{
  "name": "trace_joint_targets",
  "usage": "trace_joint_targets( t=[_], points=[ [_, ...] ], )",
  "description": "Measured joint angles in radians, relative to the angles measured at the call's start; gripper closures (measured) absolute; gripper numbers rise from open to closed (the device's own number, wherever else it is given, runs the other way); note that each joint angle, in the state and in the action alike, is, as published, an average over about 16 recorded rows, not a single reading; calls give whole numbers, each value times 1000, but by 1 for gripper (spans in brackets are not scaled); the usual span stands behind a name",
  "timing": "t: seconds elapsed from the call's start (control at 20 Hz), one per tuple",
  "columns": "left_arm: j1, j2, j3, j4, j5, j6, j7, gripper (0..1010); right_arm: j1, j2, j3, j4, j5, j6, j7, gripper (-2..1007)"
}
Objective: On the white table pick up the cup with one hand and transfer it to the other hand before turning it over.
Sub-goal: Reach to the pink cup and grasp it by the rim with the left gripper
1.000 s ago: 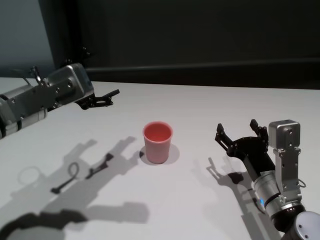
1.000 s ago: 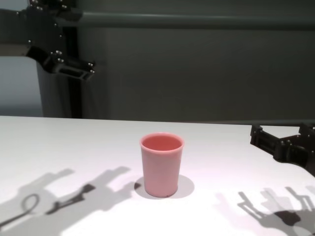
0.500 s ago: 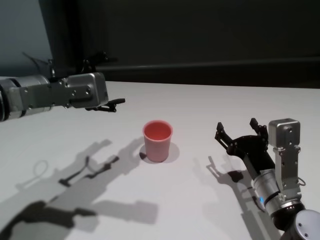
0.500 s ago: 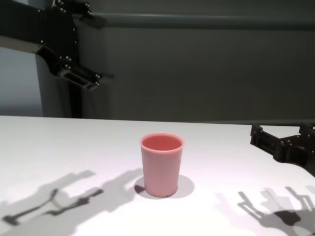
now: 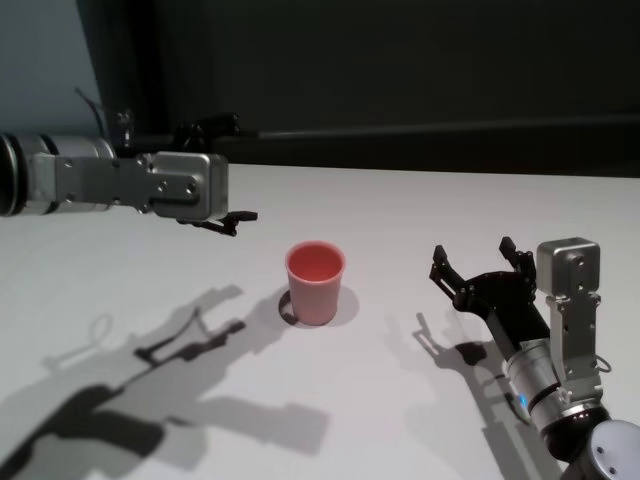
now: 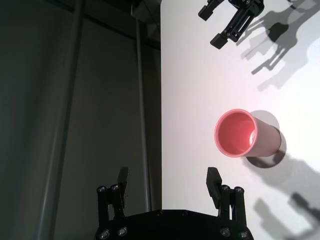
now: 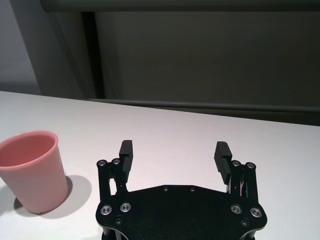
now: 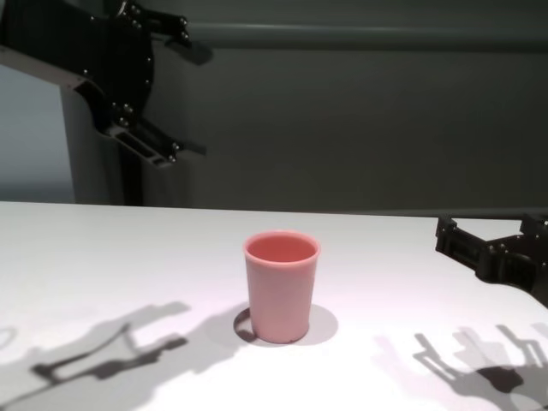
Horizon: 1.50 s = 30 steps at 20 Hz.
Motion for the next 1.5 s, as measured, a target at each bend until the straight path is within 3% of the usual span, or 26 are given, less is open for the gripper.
trace_joint_targets(
  t=[0.7,1.5],
  points=[
    [-79,6,72,38,-43,-36,-110,9,0,0,0,0,0,0,0,3],
    [-151,9,153,84,-49,-59,-189,9,0,0,0,0,0,0,0,3]
  ],
)
